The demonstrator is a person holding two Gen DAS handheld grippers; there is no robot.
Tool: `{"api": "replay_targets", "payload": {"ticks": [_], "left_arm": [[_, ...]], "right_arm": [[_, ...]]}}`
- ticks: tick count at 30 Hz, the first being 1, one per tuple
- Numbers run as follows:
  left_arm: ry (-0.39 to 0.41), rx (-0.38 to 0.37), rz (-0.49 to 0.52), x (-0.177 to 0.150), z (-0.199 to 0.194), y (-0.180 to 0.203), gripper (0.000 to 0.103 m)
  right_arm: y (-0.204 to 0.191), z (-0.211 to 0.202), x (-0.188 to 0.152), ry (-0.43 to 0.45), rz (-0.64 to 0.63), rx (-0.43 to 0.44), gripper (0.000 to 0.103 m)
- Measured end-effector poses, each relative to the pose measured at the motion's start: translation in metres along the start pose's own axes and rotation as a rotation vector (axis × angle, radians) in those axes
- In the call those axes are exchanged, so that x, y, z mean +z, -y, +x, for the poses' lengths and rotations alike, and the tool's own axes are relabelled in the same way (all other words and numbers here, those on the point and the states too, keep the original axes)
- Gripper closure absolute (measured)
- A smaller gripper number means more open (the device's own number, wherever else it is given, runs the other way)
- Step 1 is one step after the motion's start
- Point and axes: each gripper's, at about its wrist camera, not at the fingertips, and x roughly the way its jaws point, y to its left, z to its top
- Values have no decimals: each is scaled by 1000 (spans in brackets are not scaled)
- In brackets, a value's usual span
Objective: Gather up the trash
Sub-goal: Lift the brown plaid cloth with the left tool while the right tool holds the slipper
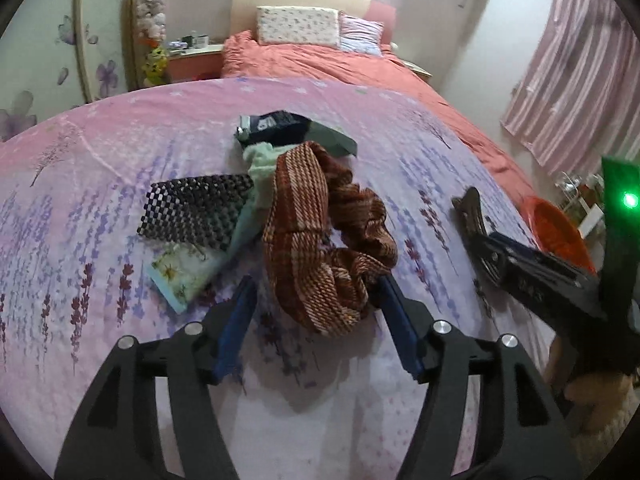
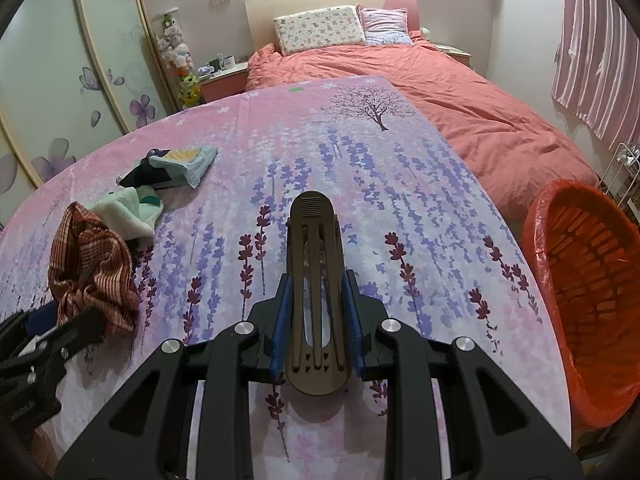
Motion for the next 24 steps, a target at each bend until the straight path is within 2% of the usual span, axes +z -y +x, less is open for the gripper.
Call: {"api": "replay_targets", "payload": {"ticks": [8, 11, 12, 15, 16, 20, 22, 24], "left_arm": [[25, 17, -35, 16, 10, 6, 40], [27, 20, -29, 18, 14, 8, 44], [27, 20, -21, 20, 17, 10, 48], [14, 5, 3, 23, 23, 14, 72], [11, -2, 14, 24, 23, 15, 74], [23, 48, 94, 17, 13, 22, 72], [32, 82, 119, 12, 12, 21, 64], [29, 93, 109, 10, 16, 17, 62]], "right_arm": [[-1, 1, 0, -1, -4, -6, 78], [-1, 1, 0, -1, -4, -5, 78], [-1, 1, 0, -1, -4, -6, 78], [-1, 1, 0, 0, -4, -6, 78], [-1, 1, 0, 0, -4, -6, 78], [-1, 1, 0, -1, -4, -7, 78], [-1, 1, 0, -1, -5, -9, 77], [-1, 0, 0, -1, -7, -11, 77]]}}
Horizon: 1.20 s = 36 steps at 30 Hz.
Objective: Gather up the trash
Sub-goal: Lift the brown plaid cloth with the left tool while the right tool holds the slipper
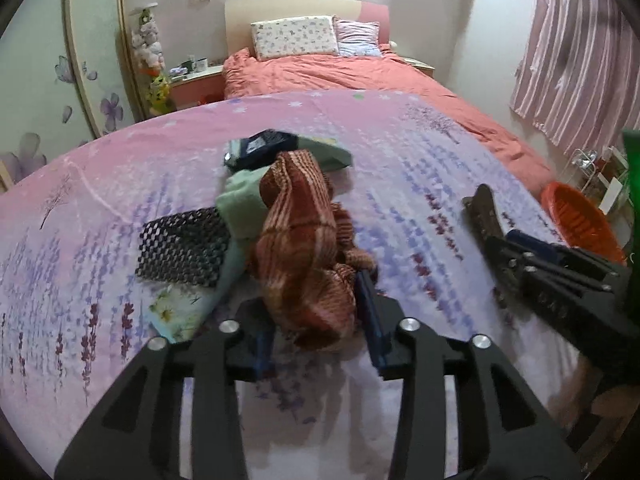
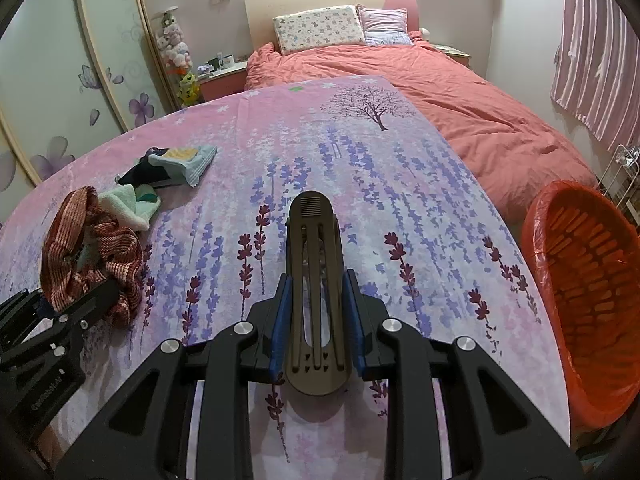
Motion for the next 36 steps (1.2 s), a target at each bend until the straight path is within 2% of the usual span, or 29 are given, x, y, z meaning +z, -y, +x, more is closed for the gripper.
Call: {"api": "replay_targets", "payload": {"ticks": [9, 12, 14, 17, 27, 29, 30, 31, 36], "left_arm": [[-20, -31, -54, -3, 8, -9, 61], [-25, -43, -75, -4, 9, -14, 57], [-25, -40, -77, -4, 9, -15, 56], [-28, -31, -71, -5, 9, -15, 54], [-29, -27, -63, -3, 10, -13, 53], [-29, -23, -53, 0, 11, -9, 56], [-26, -29, -51, 1, 11, -8, 64], [-27, -49, -48, 2, 10, -6, 79], [8, -69, -5, 4, -1, 2, 83]], "right_arm": [[0, 0, 0, 0, 0, 0, 77], [1, 0, 0, 0, 2, 2, 77], [1, 2, 0, -10, 5, -5, 69], [4, 2, 0, -9, 28, 22, 68], [-1, 3, 2, -11, 2, 2, 67], [-1, 6, 5, -12, -9, 1, 71], [-1, 7, 6, -12, -10, 6, 71], [0, 6, 5, -12, -8, 12, 71], [7, -2, -1, -2, 5, 37, 72]]}}
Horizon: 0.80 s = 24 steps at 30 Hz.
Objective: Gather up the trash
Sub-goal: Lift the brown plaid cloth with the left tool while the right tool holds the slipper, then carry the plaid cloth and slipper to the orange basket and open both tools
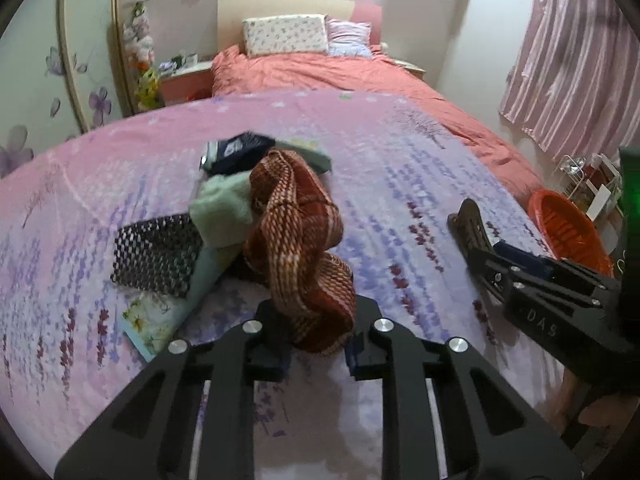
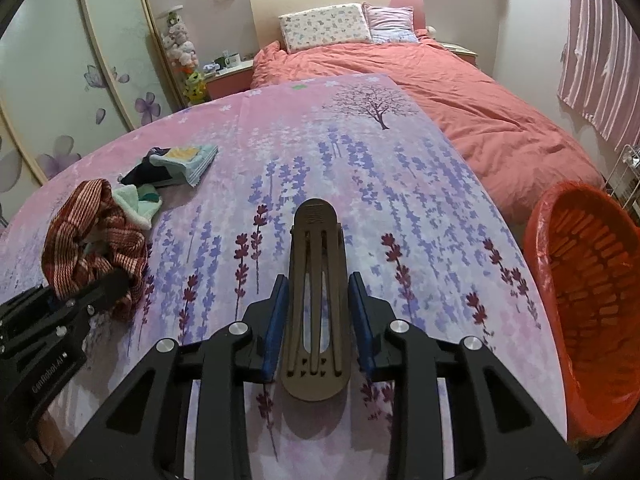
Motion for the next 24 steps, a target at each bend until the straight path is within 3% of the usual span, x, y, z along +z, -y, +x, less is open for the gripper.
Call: {"api": "replay_targets", "payload": {"ticks": [18, 24], "left_arm": [[122, -31, 34, 17, -71, 20, 83], [143, -96, 64, 25, -88, 48, 83]], "right_arm": [[14, -75, 9, 170, 17, 20, 72], [41, -113, 18, 259, 57, -12, 72]]}}
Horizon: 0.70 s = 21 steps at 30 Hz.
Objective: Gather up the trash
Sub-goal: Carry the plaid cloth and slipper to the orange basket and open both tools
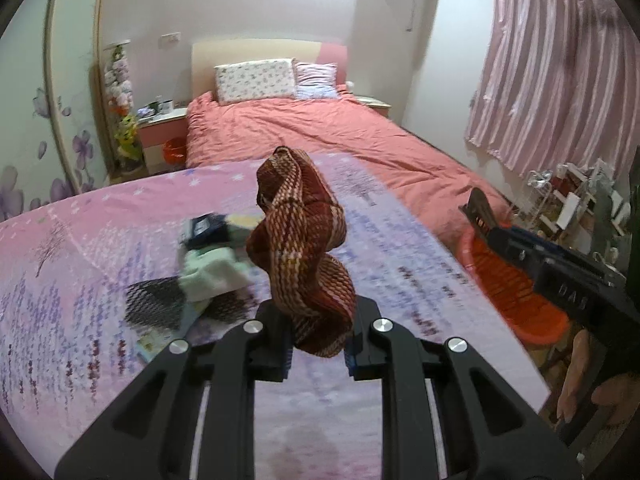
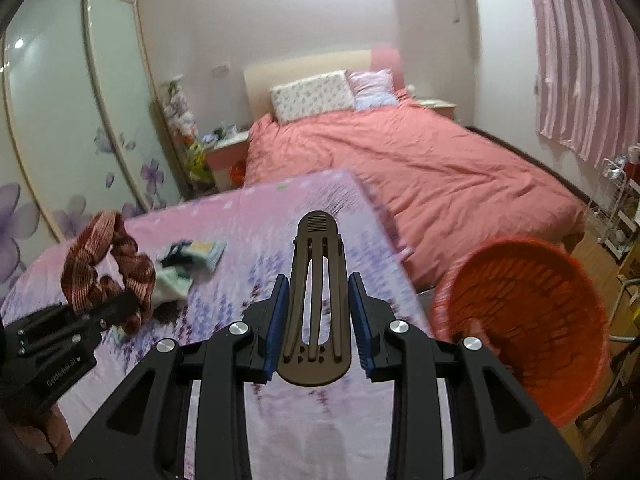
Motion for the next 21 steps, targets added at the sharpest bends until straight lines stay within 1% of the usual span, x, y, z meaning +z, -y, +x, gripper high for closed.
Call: {"api": "replay_targets", "payload": {"ticks": [5, 9, 16, 21], "left_arm": [[8, -81, 34, 8, -1, 38, 83], [7, -158, 73, 13, 4, 78, 83], [-14, -283, 153, 14, 24, 151, 83], [-51, -353, 208, 14, 51, 200, 83]], "right_arm": [[33, -21, 9, 53, 35, -50, 72], [63, -30, 10, 75, 70, -99, 72], [115, -27, 10, 81, 142, -163, 72], [144, -18, 8, 69, 193, -172, 72]]}}
